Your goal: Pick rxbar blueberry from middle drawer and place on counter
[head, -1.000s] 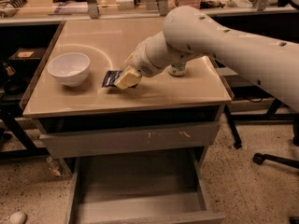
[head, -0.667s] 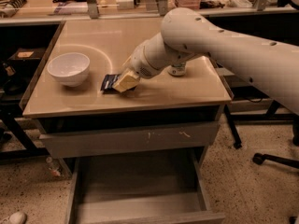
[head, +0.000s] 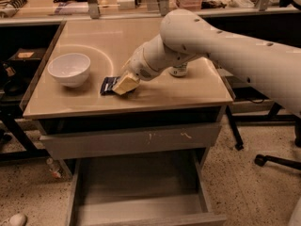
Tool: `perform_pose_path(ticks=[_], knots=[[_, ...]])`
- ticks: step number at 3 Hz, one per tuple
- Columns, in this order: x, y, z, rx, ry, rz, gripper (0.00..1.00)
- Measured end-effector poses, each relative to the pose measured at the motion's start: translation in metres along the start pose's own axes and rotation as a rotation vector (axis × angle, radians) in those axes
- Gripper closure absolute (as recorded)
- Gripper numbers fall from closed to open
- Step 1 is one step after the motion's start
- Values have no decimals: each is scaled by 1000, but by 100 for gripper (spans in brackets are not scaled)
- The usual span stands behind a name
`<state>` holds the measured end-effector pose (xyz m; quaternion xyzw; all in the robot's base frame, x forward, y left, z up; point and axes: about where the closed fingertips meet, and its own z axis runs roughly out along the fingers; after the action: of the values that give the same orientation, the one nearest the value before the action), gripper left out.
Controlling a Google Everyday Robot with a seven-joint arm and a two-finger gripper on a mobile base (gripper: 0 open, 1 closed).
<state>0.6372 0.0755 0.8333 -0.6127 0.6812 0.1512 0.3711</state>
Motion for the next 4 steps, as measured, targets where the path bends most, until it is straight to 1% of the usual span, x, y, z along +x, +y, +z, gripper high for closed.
perform_pose_path(ticks=[3, 4], knots=[[0, 0, 0, 0, 0, 0, 13], [0, 0, 0, 0, 0, 0, 0]])
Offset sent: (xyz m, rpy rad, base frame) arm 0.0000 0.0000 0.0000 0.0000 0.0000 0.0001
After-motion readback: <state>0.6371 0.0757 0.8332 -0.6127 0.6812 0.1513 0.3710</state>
